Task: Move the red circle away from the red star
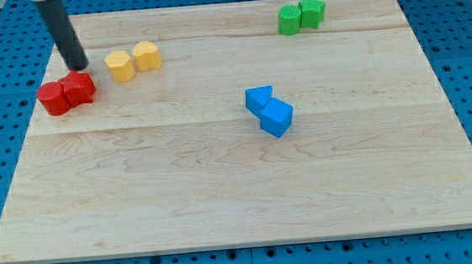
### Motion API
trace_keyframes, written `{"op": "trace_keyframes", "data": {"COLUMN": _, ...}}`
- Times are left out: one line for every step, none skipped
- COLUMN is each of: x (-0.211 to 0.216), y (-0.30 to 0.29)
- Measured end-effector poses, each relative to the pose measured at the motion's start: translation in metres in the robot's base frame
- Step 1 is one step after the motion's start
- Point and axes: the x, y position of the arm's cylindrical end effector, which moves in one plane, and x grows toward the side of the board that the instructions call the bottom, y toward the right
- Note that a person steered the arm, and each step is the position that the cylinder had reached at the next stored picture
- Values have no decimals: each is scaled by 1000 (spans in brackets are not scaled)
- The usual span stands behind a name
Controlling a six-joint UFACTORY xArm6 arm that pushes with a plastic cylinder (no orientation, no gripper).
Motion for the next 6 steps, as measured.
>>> {"op": "trace_keyframes", "data": {"x": 8, "y": -20}}
{"op": "trace_keyframes", "data": {"x": 33, "y": -30}}
{"op": "trace_keyframes", "data": {"x": 55, "y": -20}}
{"op": "trace_keyframes", "data": {"x": 88, "y": 26}}
{"op": "trace_keyframes", "data": {"x": 136, "y": 64}}
{"op": "trace_keyframes", "data": {"x": 118, "y": 43}}
